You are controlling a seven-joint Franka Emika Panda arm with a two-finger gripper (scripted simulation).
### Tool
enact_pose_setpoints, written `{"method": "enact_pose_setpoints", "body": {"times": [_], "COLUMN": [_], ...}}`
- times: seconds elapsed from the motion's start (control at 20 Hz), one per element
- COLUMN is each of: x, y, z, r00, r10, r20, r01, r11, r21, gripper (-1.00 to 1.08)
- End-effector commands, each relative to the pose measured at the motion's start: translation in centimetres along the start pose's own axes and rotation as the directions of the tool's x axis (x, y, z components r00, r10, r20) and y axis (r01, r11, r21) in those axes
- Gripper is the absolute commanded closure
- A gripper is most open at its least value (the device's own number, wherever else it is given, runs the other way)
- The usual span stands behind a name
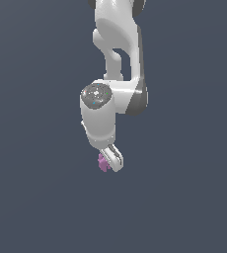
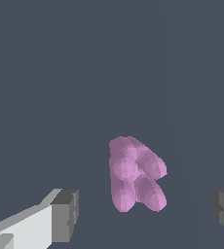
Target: Pick up the object and move it to a goal position.
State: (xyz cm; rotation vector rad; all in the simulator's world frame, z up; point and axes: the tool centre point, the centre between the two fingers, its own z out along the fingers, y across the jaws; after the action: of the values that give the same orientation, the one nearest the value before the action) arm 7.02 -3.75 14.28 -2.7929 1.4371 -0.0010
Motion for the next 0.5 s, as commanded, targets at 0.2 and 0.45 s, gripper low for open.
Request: {"method": "enact_pose_setpoints", "body": {"times": [0.2, 0.45], "x": [0.0, -0.1], "y": [0.1, 0.1], "z": [2.8, 4.6], "r00": [1.000, 1.000], "r10": [0.003, 0.005], "r20": [0.000, 0.000], "r01": [-0.003, -0.005], "r11": [1.000, 1.000], "r21": [-0.001, -0.001], "gripper": [-0.92, -0.92]}}
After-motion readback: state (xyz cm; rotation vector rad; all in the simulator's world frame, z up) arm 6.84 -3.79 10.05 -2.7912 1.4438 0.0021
